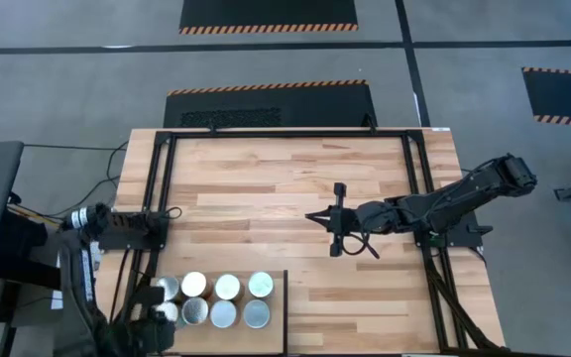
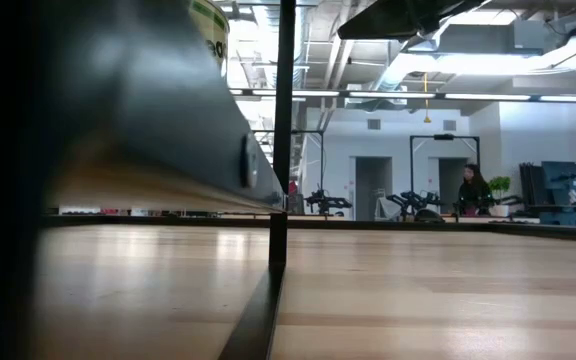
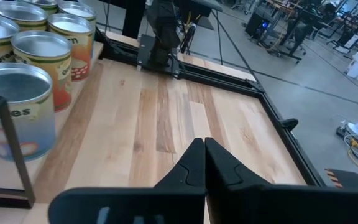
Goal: Pick and place cans onto a shelf
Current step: Return to Home Position
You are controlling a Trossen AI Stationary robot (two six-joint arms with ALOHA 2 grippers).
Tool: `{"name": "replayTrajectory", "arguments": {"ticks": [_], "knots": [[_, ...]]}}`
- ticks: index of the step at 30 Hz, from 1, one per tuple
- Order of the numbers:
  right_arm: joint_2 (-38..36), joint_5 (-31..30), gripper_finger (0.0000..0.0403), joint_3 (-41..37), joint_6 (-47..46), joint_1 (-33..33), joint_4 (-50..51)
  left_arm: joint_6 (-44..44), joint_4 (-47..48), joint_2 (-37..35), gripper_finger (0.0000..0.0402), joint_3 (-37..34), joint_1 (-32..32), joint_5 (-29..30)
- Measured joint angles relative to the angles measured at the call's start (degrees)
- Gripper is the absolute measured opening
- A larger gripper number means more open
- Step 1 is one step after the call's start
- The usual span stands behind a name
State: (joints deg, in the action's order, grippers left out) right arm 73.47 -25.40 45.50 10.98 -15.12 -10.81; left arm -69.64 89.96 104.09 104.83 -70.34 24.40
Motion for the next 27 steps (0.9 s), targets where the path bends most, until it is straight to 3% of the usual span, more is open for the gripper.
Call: {"name": "replayTrajectory", "arguments": {"ticks": [7,10,15,19,27], "knots": [[0.0,0.1,0.0011,0.0,1.1,-1.0,0.0,19.6,-5.3,-12.6,0.0004,-5.0,6.5,11.7],[0.0,1.0,0.001,0.0,1.1,-1.0,0.0,29.8,-12.1,-19.8,0.0003,-10.5,10.7,12.5],[0.0,3.6,0.0006,-0.3,1.1,-1.0,-0.5,45.0,-32.2,-33.1,0.0,-26.4,21.1,4.8],[0.0,4.8,0.0006,-3.6,1.1,-0.7,-5.4,55.9,-50.4,-42.7,0.0,-41.1,30.6,-6.0],[0.0,9.9,0.0006,-8.3,-0.1,1.9,-13.8,69.4,-75.7,-52.1,0.0,-61.2,48.9,-23.2]]}}
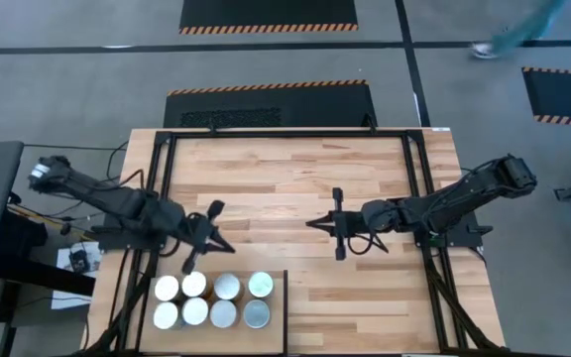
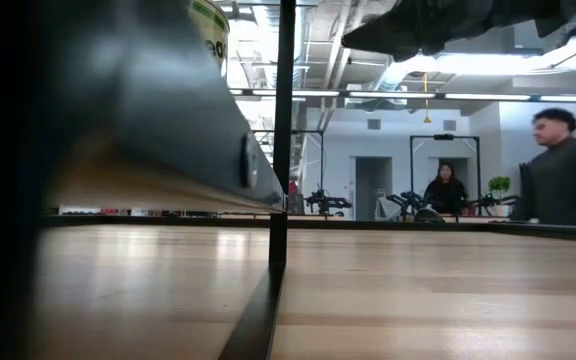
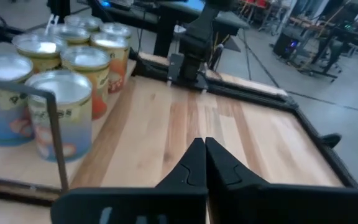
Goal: Pick and place cans onto a shelf
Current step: Return to Home Position
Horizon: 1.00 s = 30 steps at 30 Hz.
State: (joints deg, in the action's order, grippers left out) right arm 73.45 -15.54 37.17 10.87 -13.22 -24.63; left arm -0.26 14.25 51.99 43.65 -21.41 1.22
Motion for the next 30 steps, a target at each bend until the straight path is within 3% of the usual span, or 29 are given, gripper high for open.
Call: {"name": "replayTrajectory", "arguments": {"ticks": [10,22,30], "knots": [[-4.9,2.5,0.0005,-3.2,0.4,2.2,-1.2,6.9,-22.1,-2.6,0.0,-13.8,13.4,-10.4],[-16.1,4.3,0.0005,-11.5,-0.1,5.3,-3.6,9.0,-25.8,-5.7,0.0,-18.2,18.5,-11.3],[-26.4,5.0,0.0005,-20.8,1.2,9.0,-8.8,9.3,-25.6,-12.1,0.0,-22.6,21.8,-11.2]]}}
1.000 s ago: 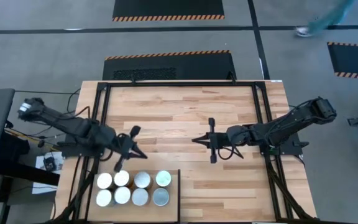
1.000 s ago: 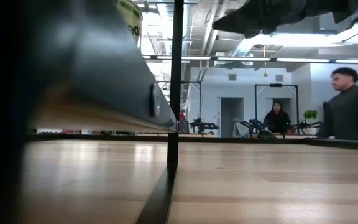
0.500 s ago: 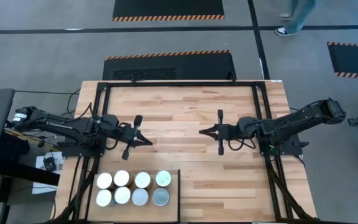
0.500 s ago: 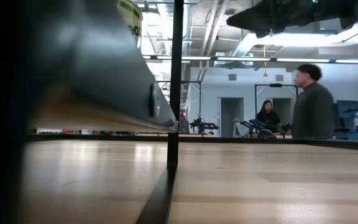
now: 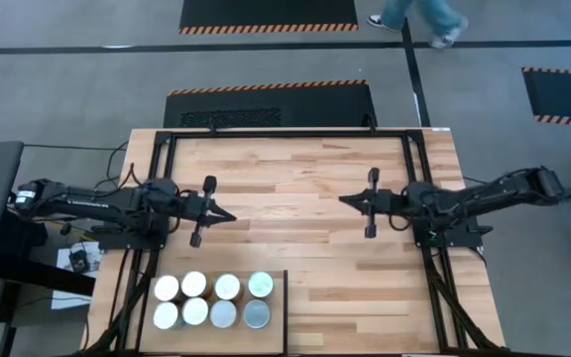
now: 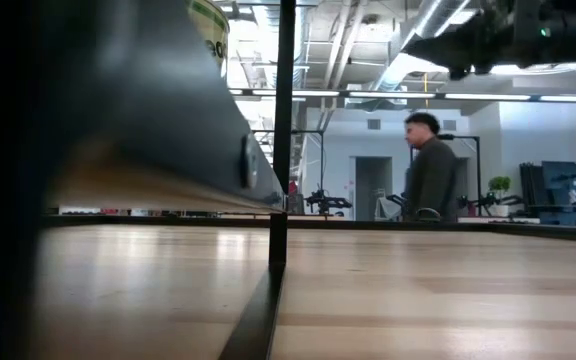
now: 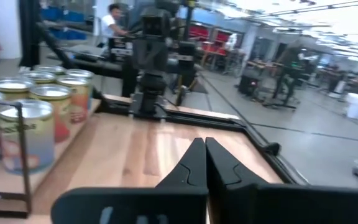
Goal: Pick and place cans onto a shelf
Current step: Return to Home Position
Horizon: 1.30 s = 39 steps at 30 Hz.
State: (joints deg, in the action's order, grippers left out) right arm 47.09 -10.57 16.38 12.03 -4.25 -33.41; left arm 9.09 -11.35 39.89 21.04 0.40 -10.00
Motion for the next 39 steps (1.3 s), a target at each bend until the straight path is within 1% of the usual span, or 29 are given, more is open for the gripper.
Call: {"name": "replayTrajectory", "arguments": {"ticks": [7,14,18,23,25,27,29,30,33,37,39], "knots": [[-12.5,0.1,0.0005,-7.4,-1.5,3.9,1.9,-2.1,0.2,-9.8,0.0,-6.5,3.1,-0.7],[-25.5,0.1,0.0005,-10.3,-1.7,4.4,11.6,-4.4,1.2,-21.6,0.0,-13.5,5.2,1.3],[-32.9,0.1,0.0005,-11.3,-2.6,4.4,19.1,-5.4,5.1,-27.8,0.0,-15.7,5.7,1.3],[-42.8,0.5,0.0005,-11.3,-4.2,4.4,30.2,-5.8,14.5,-35.8,0.0,-16.4,5.7,-0.2],[-47.0,2.3,0.0004,-11.3,-4.7,4.4,33.9,-6.0,17.8,-38.9,0.0,-16.4,5.7,-0.3],[-47.0,4.1,0.0004,-11.3,-5.4,4.5,34.4,-6.5,18.3,-39.9,0.0,-16.5,5.6,-0.5],[-46.9,4.6,0.0004,-11.5,-5.6,4.6,35.4,-6.5,18.5,-39.5,0.0,-16.6,5.6,-2.0],[-46.7,4.7,0.0004,-11.8,-6.2,4.8,34.2,-6.2,18.3,-39.0,0.0,-16.6,5.6,-2.4],[-47.1,5.3,0.0004,-16.0,-7.5,5.6,30.7,-6.6,17.3,-39.3,0.0,-17.5,5.6,-2.2],[-44.9,4.9,0.0004,-15.9,-10.5,6.8,30.8,-6.8,17.1,-39.7,0.0,-17.6,5.6,-1.5],[-44.9,5.2,0.0005,-15.9,-11.0,7.1,31.0,-6.7,17.1,-39.7,0.0,-17.6,5.6,-1.5]]}}
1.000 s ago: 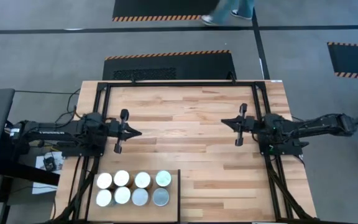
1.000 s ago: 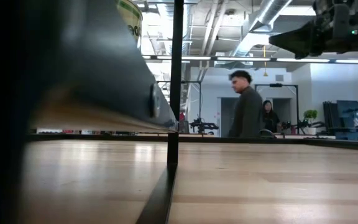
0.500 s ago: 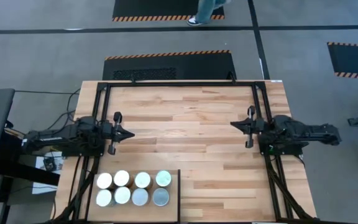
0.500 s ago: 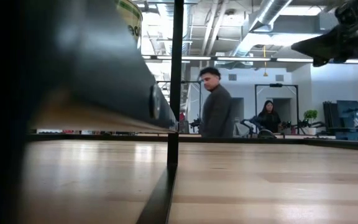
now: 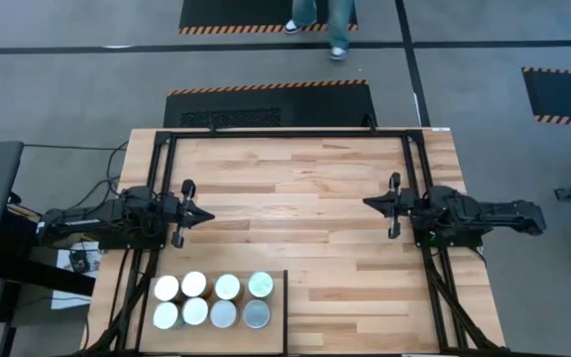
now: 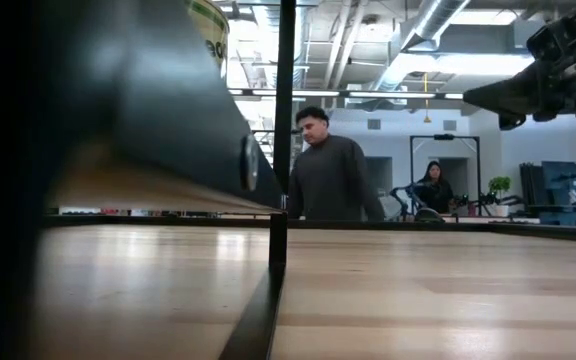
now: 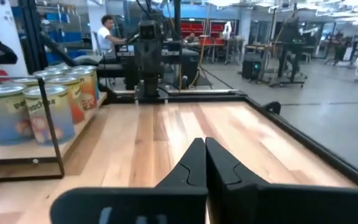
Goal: Pick and place cans onto a shelf
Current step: Return to Home Position
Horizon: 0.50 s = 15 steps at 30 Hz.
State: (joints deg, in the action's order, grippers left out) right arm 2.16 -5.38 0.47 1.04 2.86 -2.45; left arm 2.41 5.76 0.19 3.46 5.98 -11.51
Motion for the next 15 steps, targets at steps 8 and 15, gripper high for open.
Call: {"name": "replayTrajectory", "arguments": {"ticks": [8,15], "knots": [[0.1,1.0,0.001,0.0,0.3,0.7,0.8,0.9,-8.6,0.3,0.0,-2.9,0.0,2.9],[0.2,1.0,0.001,0.0,1.3,1.9,0.9,1.1,-9.3,-0.1,0.0,-2.9,0.0,1.2]]}}
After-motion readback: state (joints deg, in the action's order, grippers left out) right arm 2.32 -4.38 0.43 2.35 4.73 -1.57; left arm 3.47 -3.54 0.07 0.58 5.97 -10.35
